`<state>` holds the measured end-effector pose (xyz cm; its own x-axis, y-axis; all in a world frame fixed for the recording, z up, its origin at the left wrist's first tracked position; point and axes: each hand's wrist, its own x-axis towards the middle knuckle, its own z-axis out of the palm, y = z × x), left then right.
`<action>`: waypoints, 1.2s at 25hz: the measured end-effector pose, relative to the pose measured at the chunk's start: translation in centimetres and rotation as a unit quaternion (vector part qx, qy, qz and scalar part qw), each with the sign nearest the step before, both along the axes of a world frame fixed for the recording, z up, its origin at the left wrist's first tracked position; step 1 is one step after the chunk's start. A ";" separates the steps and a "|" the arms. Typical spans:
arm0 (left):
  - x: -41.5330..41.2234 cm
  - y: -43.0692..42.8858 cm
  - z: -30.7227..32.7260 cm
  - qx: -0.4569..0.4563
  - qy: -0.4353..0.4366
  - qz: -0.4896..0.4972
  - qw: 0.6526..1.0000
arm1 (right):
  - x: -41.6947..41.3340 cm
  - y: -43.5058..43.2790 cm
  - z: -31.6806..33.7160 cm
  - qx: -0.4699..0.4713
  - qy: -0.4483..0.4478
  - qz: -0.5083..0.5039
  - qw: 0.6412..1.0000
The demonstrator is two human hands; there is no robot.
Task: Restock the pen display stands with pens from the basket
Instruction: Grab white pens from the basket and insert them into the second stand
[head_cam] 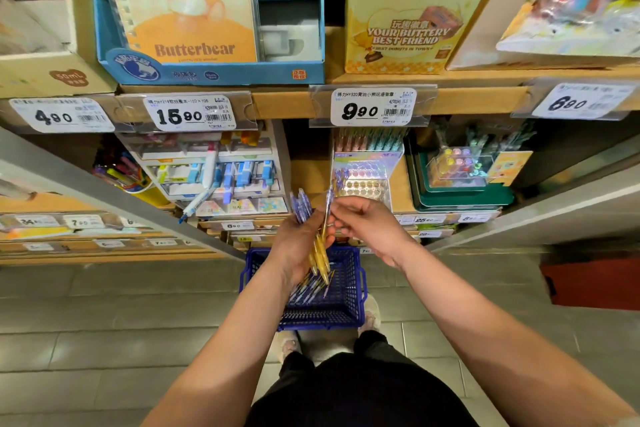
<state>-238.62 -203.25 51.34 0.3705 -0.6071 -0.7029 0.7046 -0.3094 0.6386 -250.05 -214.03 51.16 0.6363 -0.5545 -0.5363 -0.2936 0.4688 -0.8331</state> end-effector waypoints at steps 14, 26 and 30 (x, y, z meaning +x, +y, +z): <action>0.4 0.0 0.1 0.019 0.050 0.039 0.998 | -0.1 -5.2 0.4 -0.150 0.041 -0.141 0.978; 0.7 -0.4 0.5 0.015 0.044 0.036 0.998 | 1.7 -6.4 -4.2 -0.403 0.115 -0.076 0.905; 0.9 -0.3 0.4 0.012 0.034 0.044 0.998 | 2.0 -6.4 -5.9 -0.419 0.122 -0.041 0.899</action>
